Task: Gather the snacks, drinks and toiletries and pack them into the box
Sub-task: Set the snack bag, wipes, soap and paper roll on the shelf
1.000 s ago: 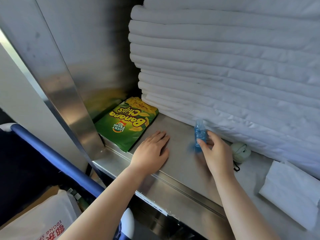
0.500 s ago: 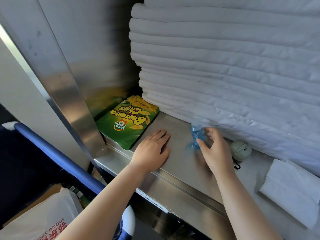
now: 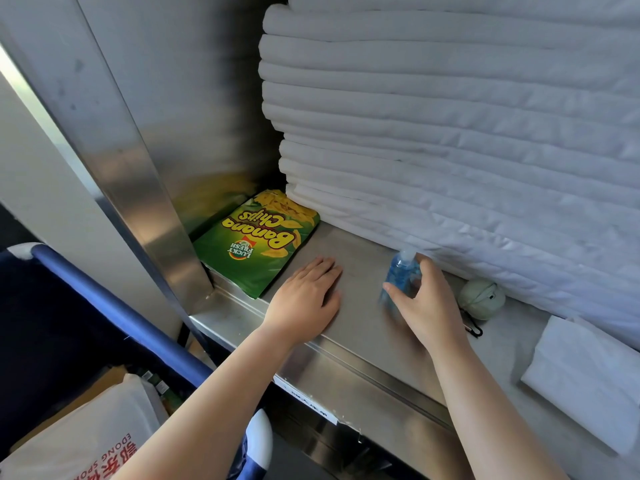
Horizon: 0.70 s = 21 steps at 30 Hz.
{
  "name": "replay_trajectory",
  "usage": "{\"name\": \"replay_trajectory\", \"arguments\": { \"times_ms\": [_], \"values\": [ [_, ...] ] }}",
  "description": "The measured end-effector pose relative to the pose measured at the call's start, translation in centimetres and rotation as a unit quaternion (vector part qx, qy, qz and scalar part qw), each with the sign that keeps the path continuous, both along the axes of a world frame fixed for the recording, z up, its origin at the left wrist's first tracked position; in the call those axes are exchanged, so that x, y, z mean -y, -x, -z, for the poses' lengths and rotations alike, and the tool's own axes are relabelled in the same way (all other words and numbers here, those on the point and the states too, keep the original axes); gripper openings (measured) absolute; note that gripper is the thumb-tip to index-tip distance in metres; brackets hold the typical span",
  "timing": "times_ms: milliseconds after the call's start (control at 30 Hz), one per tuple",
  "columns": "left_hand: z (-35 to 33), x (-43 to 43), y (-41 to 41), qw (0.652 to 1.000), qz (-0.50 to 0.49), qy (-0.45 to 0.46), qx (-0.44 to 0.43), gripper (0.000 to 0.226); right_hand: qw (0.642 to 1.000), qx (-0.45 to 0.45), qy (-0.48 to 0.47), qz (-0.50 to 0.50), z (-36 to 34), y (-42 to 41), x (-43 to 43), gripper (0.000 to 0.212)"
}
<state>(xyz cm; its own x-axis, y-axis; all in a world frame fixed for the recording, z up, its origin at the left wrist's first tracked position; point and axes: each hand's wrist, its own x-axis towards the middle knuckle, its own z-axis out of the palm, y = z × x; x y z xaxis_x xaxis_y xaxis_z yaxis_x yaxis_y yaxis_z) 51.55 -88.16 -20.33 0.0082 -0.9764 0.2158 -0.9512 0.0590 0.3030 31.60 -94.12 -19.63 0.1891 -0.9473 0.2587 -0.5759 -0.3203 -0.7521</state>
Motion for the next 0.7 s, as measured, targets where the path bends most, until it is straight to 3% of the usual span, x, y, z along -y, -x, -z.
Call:
{"name": "replay_trajectory", "arguments": {
  "times_ms": [133, 500, 700],
  "values": [
    [0.00, -0.03, 0.01, 1.000, 0.003, 0.000, 0.000, 0.049, 0.999, -0.003, 0.044, 0.027, 0.01, 0.15, 0.33, 0.037],
    [0.08, -0.02, -0.03, 1.000, 0.002, -0.003, 0.001, 0.048, 0.998, 0.057, -0.019, 0.023, -0.02, 0.19, 0.20, 0.050],
    [0.13, -0.09, -0.03, 1.000, 0.002, -0.003, 0.009, 0.049, 0.998, 0.047, 0.003, 0.038, 0.22, 0.09, 0.57, 0.049]
  ]
}}
